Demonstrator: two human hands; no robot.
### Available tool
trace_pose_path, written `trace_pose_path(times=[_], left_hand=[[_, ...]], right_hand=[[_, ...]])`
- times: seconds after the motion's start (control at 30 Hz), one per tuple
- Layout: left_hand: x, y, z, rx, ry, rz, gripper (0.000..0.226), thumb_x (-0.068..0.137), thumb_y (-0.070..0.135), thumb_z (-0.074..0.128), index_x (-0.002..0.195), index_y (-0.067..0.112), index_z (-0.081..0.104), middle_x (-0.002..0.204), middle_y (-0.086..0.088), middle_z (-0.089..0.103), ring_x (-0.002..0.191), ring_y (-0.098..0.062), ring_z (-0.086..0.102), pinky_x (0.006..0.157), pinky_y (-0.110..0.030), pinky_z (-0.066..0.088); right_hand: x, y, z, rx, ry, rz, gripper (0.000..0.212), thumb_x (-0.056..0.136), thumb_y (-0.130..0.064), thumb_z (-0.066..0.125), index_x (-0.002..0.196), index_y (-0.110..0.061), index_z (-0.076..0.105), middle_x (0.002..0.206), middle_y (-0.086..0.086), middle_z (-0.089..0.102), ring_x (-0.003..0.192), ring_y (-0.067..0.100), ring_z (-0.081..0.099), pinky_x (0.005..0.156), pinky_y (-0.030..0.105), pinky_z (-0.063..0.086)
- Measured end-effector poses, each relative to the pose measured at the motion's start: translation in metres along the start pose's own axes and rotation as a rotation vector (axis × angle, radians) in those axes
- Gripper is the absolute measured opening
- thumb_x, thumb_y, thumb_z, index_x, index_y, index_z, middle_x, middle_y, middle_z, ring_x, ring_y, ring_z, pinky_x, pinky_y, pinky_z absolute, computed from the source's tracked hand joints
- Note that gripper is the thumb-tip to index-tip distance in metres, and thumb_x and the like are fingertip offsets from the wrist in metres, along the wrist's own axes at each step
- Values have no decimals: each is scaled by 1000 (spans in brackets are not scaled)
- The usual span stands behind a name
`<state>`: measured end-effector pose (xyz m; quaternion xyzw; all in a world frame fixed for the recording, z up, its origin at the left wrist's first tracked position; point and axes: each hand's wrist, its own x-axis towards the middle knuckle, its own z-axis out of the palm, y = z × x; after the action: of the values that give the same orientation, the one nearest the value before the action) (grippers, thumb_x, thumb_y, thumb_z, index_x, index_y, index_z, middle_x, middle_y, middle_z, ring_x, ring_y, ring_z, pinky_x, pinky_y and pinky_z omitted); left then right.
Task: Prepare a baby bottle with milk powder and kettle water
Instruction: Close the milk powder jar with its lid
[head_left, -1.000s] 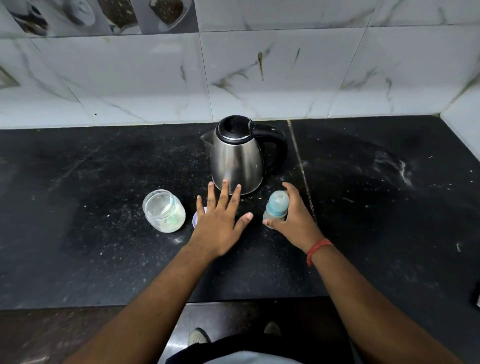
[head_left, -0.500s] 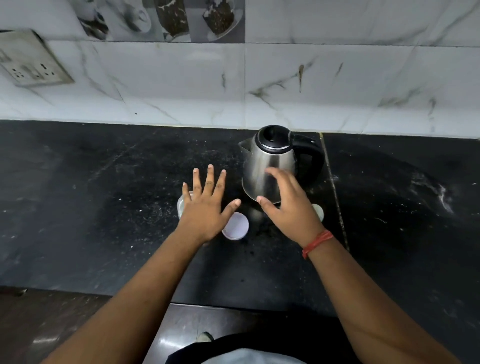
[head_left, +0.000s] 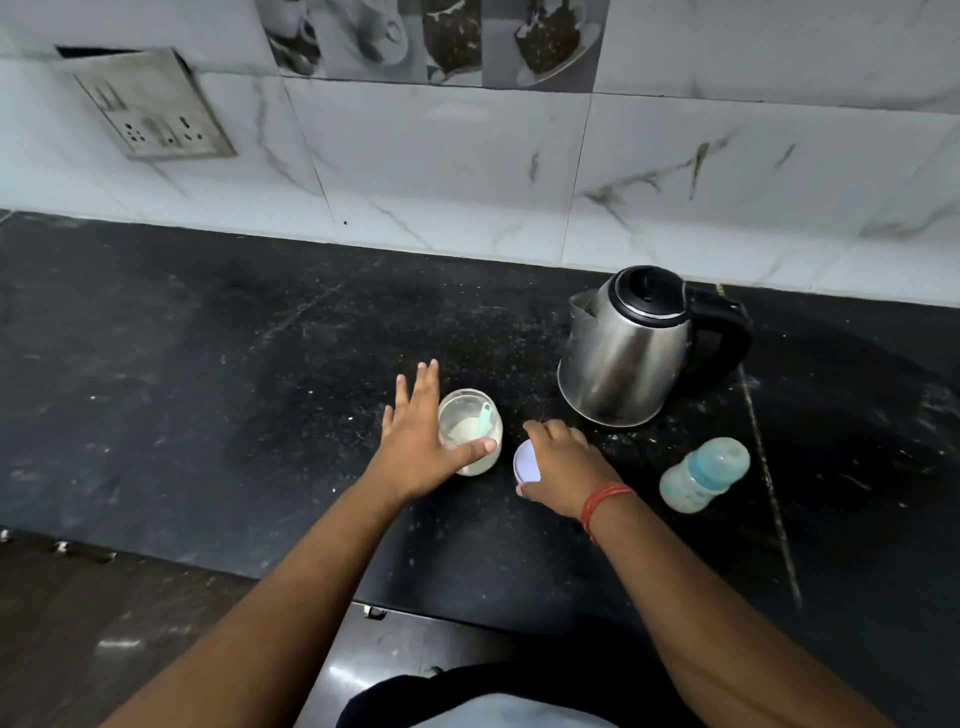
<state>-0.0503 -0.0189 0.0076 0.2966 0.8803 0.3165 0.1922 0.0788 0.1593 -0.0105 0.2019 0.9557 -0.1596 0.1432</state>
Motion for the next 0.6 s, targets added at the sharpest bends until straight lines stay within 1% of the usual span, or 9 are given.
trace_pose_path(times=[0.1, 0.2, 0.23, 0.3, 0.37, 0.43, 0.47, 0.53, 0.6], left_hand=[[0, -9, 8, -86, -32, -24, 135, 68, 67, 82, 164, 21, -1, 173, 3, -3, 157, -23, -17, 128, -56, 2], [-1, -14, 15, -153, -71, -35, 143, 54, 78, 78, 163, 20, 6, 173, 2, -2, 157, -21, -17, 128, -53, 3], [-1, -15, 17, -172, -76, -38, 144, 54, 78, 78, 163, 20, 5, 173, 2, -3, 157, -20, -17, 128, -52, 4], [-2, -16, 23, -211, -69, -51, 140, 60, 67, 85, 163, 20, 2, 173, 1, -1, 158, -19, -13, 129, -52, 8], [-1, -18, 27, -254, -49, -63, 136, 63, 62, 88, 161, 24, 3, 172, 0, 9, 160, -23, 4, 128, -52, 18], [-2, -19, 28, -284, -20, -67, 130, 58, 67, 86, 157, 33, 10, 165, 1, 27, 153, -21, 28, 123, -49, 30], [-2, -19, 29, -298, -8, -65, 126, 58, 65, 87, 155, 33, 14, 160, 3, 36, 147, -17, 37, 121, -45, 35], [-4, -17, 33, -345, 22, -51, 112, 65, 46, 93, 151, 26, 25, 144, 12, 50, 132, 0, 49, 113, -30, 41], [-6, -15, 35, -371, 70, -22, 90, 71, 29, 93, 139, 30, 35, 129, 24, 53, 115, 16, 53, 98, -12, 42]], right_hand=[[2, -2, 7, -73, 6, 6, 93, 79, -47, 78, 153, -23, 28, 149, 6, 40, 137, 33, 40, 112, 46, 35], [2, -2, 13, -101, 13, 13, 88, 80, -43, 78, 151, -22, 30, 148, 7, 41, 139, 35, 37, 113, 45, 34], [1, -1, 14, -107, 19, 13, 87, 81, -42, 77, 151, -22, 31, 148, 7, 41, 140, 34, 37, 113, 45, 34], [0, 0, 15, -101, 37, 14, 84, 82, -41, 76, 150, -22, 32, 147, 8, 42, 140, 34, 37, 113, 45, 35], [-2, 0, 14, -54, 57, 22, 83, 83, -40, 76, 151, -24, 32, 147, 7, 42, 139, 34, 38, 112, 45, 38], [-5, 2, 12, 12, 85, 23, 81, 83, -39, 75, 151, -27, 32, 147, 6, 41, 136, 32, 41, 110, 43, 41], [-7, 3, 10, 46, 100, 19, 80, 84, -39, 75, 151, -29, 33, 146, 5, 40, 134, 31, 42, 109, 42, 42], [-11, 5, 6, 121, 128, 11, 78, 84, -36, 75, 151, -31, 36, 144, 3, 39, 132, 29, 43, 108, 40, 43], [-15, 6, 1, 217, 152, 12, 76, 84, -33, 76, 150, -31, 38, 142, 3, 36, 131, 27, 43, 110, 38, 43]])
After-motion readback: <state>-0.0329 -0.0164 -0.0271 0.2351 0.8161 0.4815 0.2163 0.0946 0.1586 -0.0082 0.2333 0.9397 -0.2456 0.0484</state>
